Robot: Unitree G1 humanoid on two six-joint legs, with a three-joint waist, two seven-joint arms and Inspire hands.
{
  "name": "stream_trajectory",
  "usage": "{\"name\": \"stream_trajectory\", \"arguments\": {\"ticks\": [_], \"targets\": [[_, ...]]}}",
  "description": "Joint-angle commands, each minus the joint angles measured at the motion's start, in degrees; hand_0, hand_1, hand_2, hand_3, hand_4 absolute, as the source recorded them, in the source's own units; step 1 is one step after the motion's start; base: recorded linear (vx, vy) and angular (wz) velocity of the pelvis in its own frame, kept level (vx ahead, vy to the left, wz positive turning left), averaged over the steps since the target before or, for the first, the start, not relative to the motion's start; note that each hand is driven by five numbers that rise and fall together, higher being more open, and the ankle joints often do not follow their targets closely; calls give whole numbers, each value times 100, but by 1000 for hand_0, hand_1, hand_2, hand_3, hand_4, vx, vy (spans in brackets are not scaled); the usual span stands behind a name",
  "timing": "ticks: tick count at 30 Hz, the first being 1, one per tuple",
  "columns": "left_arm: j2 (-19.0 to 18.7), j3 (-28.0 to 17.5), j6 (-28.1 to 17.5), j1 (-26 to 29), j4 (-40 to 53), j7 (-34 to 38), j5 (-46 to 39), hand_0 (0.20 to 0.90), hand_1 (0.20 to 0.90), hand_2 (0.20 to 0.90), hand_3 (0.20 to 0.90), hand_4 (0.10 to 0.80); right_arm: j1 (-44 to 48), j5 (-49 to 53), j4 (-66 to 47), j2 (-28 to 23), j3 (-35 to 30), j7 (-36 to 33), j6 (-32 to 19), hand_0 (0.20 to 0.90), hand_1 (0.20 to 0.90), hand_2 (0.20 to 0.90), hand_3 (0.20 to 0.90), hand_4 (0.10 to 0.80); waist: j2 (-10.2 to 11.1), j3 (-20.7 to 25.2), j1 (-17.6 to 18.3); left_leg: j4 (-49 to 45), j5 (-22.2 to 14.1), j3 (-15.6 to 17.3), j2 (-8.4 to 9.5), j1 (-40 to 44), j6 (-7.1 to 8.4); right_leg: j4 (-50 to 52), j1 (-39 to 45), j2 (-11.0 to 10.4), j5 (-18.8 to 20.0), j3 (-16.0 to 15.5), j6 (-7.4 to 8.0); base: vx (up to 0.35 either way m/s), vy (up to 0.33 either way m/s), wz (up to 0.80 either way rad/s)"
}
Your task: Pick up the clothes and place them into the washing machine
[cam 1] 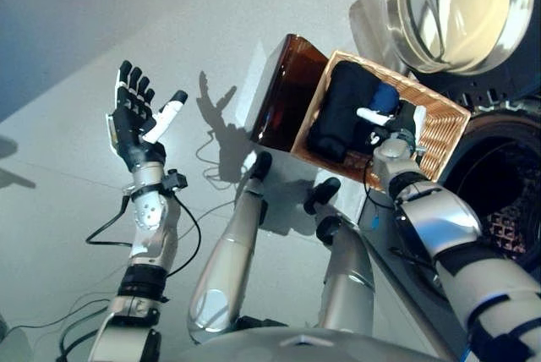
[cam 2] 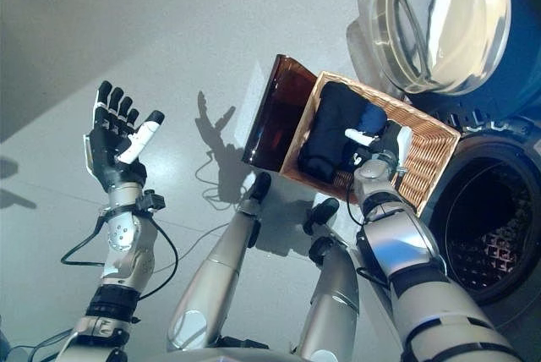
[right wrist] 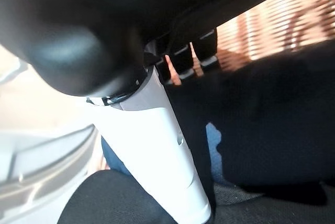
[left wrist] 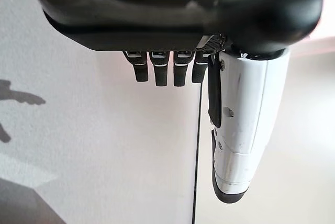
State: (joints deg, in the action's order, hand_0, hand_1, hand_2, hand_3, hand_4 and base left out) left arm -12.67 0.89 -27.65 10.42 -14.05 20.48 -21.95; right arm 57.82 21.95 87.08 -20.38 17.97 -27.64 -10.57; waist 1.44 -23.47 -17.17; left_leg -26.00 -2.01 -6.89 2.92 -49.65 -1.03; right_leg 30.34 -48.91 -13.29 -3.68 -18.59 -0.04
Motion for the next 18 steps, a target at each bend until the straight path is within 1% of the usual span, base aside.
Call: {"name": "stream_trajectory", "arguments": {"ticks": [1,14,15,16,17,18], "targets": [[-189,-169,-387,-188,1008,87,307,900,900,900,900,800,192,-146,-10,-84,132,-107,-69,200,200,200,200,300,-237,301,-237,272,-17,148,158,-298,261,322,132,25,-634,109,177,0,0,0],[-215,-126,-356,-566,1273,-76,324,900,900,900,900,800,44,-188,41,-460,-35,-139,-29,200,200,200,200,300,-311,351,-127,329,-1,227,123,-193,202,163,170,51,-508,245,196,-5,5,-1],[-206,-122,-354,-581,1258,-103,312,900,900,900,900,800,11,-167,53,-483,-62,-115,-38,480,480,480,480,500,-320,354,-125,326,-1,230,125,-193,196,156,169,50,-501,254,200,-9,10,-3],[-207,-120,-355,-583,1256,-107,308,900,900,900,900,800,6,-165,53,-486,-63,-113,-39,535,535,535,535,539,-320,357,-128,326,-1,230,125,-194,196,156,169,50,-501,254,200,0,0,0],[-196,-131,-364,-610,1248,-133,289,900,900,900,900,800,-12,-115,45,-513,-87,-89,-66,900,900,900,900,800,-334,367,-128,330,2,237,122,-192,189,160,163,41,-498,263,202,0,0,0],[-186,-140,-366,-619,1242,-158,277,900,900,900,900,800,-56,-77,39,-520,-122,-60,-90,900,900,900,900,800,-338,380,-122,346,2,237,121,-185,186,150,160,36,-493,268,208,0,0,0]]}}
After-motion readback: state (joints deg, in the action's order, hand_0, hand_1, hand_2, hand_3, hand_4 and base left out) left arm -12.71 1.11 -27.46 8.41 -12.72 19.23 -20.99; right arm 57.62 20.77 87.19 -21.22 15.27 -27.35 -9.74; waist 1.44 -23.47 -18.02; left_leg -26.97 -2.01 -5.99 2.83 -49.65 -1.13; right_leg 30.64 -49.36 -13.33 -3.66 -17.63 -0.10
